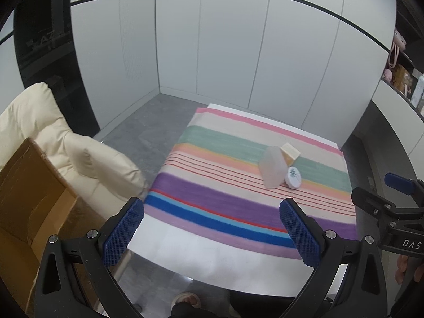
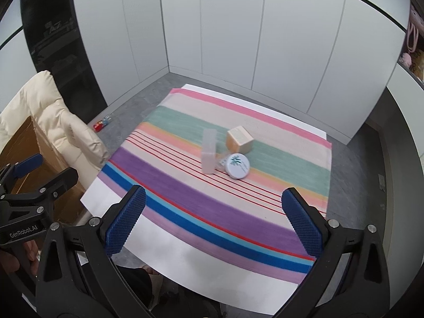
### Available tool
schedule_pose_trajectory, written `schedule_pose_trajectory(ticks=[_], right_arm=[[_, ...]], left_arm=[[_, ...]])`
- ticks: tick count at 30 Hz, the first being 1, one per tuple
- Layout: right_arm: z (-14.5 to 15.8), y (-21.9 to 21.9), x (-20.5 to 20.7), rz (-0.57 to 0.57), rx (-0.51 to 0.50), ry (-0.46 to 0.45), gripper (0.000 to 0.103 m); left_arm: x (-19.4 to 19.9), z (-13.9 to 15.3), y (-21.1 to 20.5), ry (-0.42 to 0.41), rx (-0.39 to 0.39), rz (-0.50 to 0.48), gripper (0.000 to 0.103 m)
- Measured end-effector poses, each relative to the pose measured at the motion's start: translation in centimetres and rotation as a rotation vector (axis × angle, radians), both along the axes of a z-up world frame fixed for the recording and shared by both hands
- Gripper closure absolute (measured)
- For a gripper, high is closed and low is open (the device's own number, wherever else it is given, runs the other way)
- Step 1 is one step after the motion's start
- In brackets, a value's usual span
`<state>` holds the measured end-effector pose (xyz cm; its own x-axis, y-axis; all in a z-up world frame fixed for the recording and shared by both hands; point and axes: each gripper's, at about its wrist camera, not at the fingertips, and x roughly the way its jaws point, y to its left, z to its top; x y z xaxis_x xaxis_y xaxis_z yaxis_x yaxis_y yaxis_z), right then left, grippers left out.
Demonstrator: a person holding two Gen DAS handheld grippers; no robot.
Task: Organize objects
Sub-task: 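Move both open tools back from the box toward the table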
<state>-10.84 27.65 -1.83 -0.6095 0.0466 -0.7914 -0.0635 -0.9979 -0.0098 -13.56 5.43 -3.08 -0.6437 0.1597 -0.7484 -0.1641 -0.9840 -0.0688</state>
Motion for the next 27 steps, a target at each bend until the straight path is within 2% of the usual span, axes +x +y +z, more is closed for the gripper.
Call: schedule_pose_trajectory(ticks=[10,19,27], right_arm=[[0.0,3.8,1.8,-0.063,0.005,-0.010,0.000],[-0.4,6.6,2.4,-0.114,-0.034,-0.014,0.000],[-4.4,9.5,0.1,-0.150,-0.021,-0.079,0.000]], left_arm=[[0.2,-0.2,3.8,-0.012,-0.007,-0.052,0.000],[0.9,-1.8,7.2,-0.067,-0.013,-0.107,0.000],[-2.4,-3.6,10.3,-0.112,-0.023,-0.118,0.000]])
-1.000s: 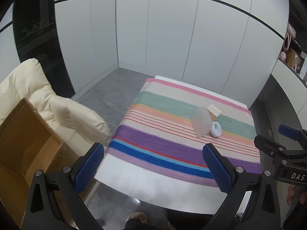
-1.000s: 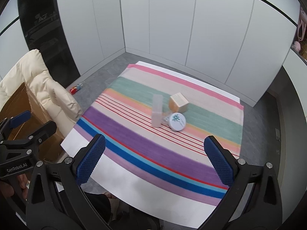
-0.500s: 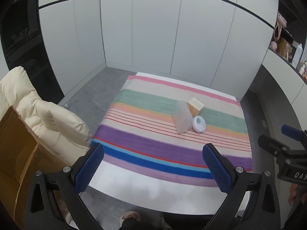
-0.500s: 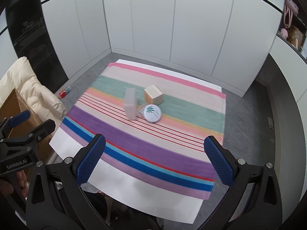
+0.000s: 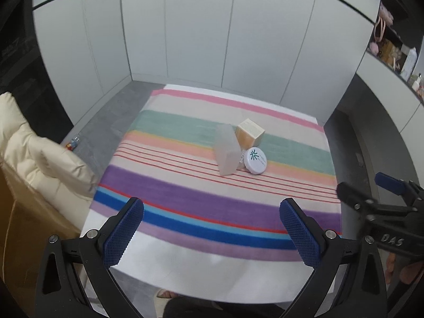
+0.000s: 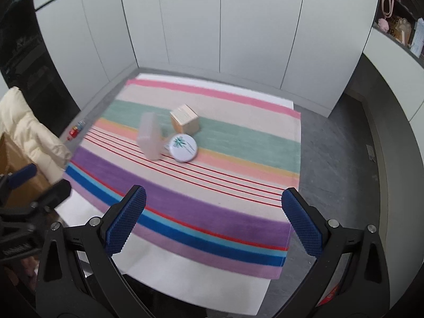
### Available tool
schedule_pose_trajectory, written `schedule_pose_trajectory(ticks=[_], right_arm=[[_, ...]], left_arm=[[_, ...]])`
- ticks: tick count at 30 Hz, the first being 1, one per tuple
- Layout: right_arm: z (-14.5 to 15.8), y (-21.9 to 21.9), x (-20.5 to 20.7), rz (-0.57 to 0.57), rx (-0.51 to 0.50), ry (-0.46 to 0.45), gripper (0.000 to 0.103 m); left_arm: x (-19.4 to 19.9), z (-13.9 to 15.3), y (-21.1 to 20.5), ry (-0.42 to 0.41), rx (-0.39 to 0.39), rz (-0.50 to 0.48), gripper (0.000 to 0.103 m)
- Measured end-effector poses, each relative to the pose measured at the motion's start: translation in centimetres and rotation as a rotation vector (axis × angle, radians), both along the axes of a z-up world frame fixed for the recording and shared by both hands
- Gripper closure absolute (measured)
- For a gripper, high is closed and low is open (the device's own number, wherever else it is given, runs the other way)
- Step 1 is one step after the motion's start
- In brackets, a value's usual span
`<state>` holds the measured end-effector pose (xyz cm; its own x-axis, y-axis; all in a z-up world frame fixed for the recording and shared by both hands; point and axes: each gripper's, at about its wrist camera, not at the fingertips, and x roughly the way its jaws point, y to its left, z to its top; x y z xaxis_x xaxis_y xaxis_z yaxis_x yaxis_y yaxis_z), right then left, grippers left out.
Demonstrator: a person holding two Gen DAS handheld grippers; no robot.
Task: Organize objects
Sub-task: 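Grasp the clear plastic container with the left tool while the right tool grasps the white compact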
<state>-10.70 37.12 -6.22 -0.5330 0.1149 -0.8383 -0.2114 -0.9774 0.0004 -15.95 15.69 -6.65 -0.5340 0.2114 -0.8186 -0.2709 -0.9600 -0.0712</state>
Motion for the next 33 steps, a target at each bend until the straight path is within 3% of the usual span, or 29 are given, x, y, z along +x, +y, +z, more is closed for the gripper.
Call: schedule_pose_trajectory(ticks=[13,22,25,27,30,31,33], right_arm=[[-8.1,2.3,-6.7,0.006,-0.016,-0.094,0.007],[-13.2,2.4,-9.5,0.019,-0.033,-0.132,0.011],[-14.3,2.4,-10.3,0.022,-0.039,-0.142,0.011],[-14.8,2.3,-10.8,0.023,-0.030,-0.148,0.011],[-15.5,1.9,-11.5,0.035,-0.037,-0.156,0.011],[-15.8,1.6,-11.8,0.041,-0.037,-0.159,0.011],[-16.1,1.0,-12.2,0.060,-0.040,-0.156,0.011]], left_arm=[[-8.1,-7.0,5.0,-0.063,-0.027,-0.014,0.001],[-11.4,-12.0,6.4,-0.094,-0.027,-0.009,0.019],[-12.4,-13.2,6.7,-0.102,-0.019,-0.015,0.028],[-13.1,-13.8,6.9,-0.113,-0.020,-0.006,0.039],[-13.6,-14.2,7.1,-0.124,-0.005,-0.019,0.060],[-13.7,-14.2,7.0,-0.122,-0.004,-0.020,0.074],[-13.8,-14.2,6.6,-0.109,-0.026,-0.008,0.075]])
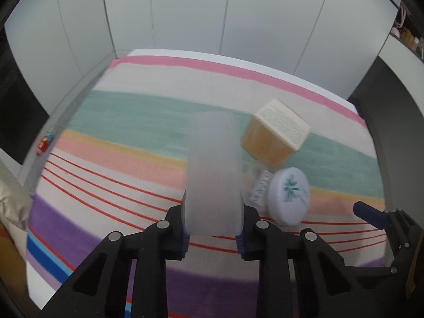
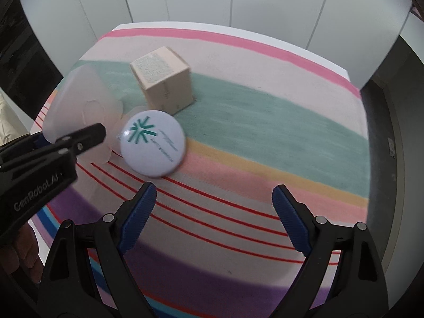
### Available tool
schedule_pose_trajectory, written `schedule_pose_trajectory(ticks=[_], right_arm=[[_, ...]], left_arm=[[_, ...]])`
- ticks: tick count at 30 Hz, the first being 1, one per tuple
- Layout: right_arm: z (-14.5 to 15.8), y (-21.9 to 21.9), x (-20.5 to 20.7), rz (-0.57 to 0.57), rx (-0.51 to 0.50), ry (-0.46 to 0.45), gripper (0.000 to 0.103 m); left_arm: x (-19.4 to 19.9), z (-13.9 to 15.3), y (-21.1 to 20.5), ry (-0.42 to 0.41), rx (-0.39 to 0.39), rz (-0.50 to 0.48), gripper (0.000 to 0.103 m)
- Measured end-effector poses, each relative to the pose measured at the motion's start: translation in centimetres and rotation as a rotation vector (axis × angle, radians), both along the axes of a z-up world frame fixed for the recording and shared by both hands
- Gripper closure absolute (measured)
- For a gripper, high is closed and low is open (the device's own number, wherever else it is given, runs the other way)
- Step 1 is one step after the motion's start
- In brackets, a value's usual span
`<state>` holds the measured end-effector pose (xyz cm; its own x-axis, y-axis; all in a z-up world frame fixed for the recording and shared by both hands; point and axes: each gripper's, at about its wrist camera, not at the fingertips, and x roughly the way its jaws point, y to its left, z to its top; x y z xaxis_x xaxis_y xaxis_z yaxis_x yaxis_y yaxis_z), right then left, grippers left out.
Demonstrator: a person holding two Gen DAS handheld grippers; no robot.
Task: Organize objects
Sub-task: 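Grasp the clear plastic container with the left tool while the right tool grasps the white compact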
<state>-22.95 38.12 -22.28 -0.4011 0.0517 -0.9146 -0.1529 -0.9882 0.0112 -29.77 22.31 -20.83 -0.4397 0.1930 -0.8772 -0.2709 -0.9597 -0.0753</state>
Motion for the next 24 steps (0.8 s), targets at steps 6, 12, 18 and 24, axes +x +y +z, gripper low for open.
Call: schedule_pose_trajectory(ticks=[6,12,18,24], right_arm=[[-0.6,-2.2,-1.6,0.052,-0.010,0.022,0.011],[-1.1,-3.8,-3.9,0.075,-0.043,0.050,0.022],[-1.0,-4.2,-4.1,0.062,-0.099,0.048,0.043],[0.6,-4.3,-2.7,0.033,-0.086,0.046,0.043]], left_arm=[[-0.1,0.1,-2.0,-0.016,0.033,-0.021,0.076],[-0.1,0.6,-4.4,-0.017,0.018,-0.006,0.076],[0.4,1.3,-5.4,-0.027,0.015,-0.004,0.076],[1.7,3.0,-5.7,-0.026,0.029,-0.004,0.076]])
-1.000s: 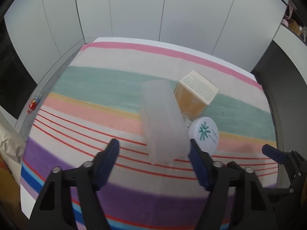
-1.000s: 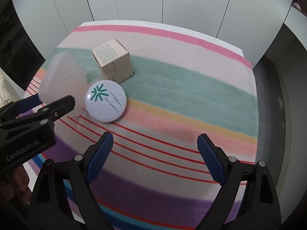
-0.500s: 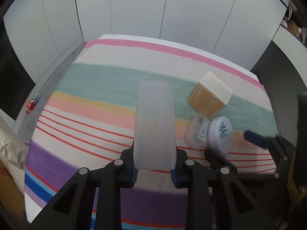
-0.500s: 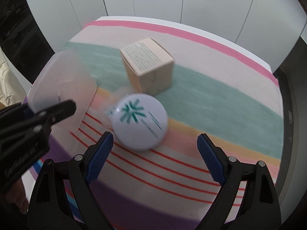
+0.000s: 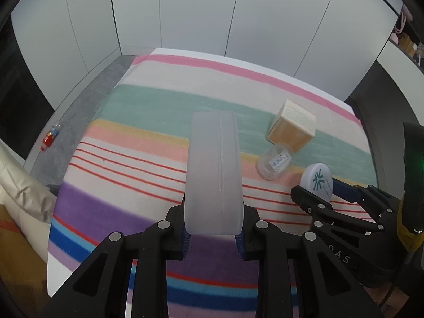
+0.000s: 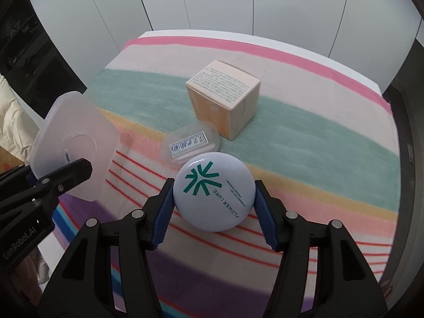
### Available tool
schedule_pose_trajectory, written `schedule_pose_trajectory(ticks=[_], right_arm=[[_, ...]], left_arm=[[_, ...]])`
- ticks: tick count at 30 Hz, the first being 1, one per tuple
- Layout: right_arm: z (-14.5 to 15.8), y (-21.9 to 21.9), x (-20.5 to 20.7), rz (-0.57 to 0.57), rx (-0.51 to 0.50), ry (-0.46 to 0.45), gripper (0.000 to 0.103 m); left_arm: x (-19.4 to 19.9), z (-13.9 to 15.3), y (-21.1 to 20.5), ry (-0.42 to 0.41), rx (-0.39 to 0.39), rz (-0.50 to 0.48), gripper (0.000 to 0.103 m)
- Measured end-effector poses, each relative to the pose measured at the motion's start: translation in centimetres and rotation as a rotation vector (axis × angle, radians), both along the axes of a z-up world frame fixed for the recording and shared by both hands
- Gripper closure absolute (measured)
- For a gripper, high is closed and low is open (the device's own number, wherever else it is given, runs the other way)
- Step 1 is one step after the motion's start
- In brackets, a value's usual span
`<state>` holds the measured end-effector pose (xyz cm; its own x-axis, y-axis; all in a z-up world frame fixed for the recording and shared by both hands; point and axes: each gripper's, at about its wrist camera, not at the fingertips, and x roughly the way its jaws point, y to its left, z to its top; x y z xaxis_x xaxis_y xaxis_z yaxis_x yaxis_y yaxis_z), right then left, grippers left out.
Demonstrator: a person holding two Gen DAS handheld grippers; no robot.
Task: Organize objects
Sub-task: 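Grasp the clear plastic container with the left tool while the right tool grasps the white compact, then lift the clear container and white compact and carry them toward the box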
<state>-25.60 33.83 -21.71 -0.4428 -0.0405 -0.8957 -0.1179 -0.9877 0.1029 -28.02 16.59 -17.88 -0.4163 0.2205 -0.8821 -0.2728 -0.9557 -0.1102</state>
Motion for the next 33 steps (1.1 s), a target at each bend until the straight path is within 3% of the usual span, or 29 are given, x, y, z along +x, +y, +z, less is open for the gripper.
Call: schedule_pose_trajectory(ticks=[17,24,33], right_arm=[[9.5,0.8,7.6,-0.050,0.044,0.041,0.043],[13.2,0.4,11.4,-0.057,0.046,0.071,0.043],[16.1,-0.4,16.1,-0.052,0.072,0.080,0.043]], left_arm=[[6.4,8.0,0.9,0.083,-0.012,-0.057,0.076],[9.7,11.4,0.4,0.109,0.020,-0.051,0.076],[14.8,12.9,-0.4,0.101,0.030,-0.048,0.076]])
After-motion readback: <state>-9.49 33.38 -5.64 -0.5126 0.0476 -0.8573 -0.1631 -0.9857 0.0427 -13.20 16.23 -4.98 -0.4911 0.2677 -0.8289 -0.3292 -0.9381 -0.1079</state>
